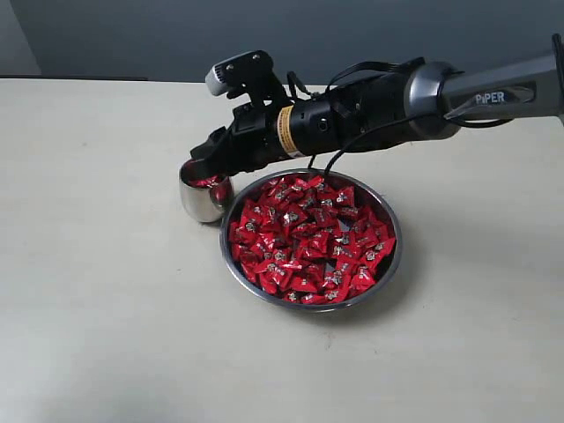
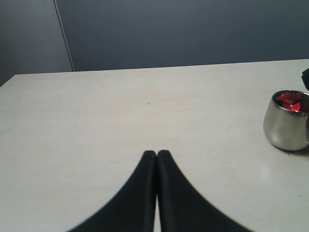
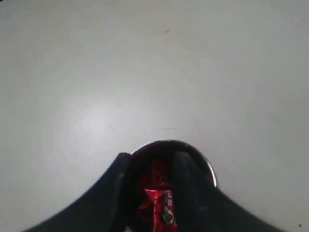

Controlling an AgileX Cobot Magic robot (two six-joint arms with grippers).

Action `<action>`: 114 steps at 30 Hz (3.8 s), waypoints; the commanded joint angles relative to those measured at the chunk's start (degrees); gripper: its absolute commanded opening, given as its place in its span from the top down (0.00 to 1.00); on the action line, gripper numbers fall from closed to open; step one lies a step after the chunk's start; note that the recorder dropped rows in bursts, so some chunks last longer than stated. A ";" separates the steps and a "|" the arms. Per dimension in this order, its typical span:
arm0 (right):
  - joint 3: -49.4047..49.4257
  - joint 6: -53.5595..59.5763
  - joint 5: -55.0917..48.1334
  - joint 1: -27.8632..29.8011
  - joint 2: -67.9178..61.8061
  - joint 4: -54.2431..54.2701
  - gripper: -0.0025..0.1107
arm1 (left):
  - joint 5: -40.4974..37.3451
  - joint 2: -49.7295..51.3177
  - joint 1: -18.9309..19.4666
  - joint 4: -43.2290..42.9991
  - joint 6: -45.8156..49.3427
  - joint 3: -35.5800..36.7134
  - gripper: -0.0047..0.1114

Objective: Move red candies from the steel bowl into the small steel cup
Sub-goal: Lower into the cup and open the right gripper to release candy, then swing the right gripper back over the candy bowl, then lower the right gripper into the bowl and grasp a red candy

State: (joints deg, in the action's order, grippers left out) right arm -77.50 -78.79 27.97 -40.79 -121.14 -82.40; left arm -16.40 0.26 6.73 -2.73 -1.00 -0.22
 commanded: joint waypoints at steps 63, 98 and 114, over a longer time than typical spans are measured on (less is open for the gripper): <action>45.27 36.71 1.33 15.00 27.62 22.24 0.98 | 0.11 -0.26 0.03 0.16 -0.09 0.22 0.96; 31.25 38.35 -10.57 7.99 16.39 19.22 0.98 | 0.11 -0.26 0.03 0.16 -0.09 0.22 0.96; 29.33 36.60 -12.74 7.35 14.66 24.06 0.62 | 0.11 -0.26 0.03 0.16 -0.09 0.22 0.96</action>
State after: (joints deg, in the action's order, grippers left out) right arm -47.33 -41.20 15.31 -33.39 -105.99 -59.66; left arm -16.40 0.26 6.73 -2.73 -1.00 -0.22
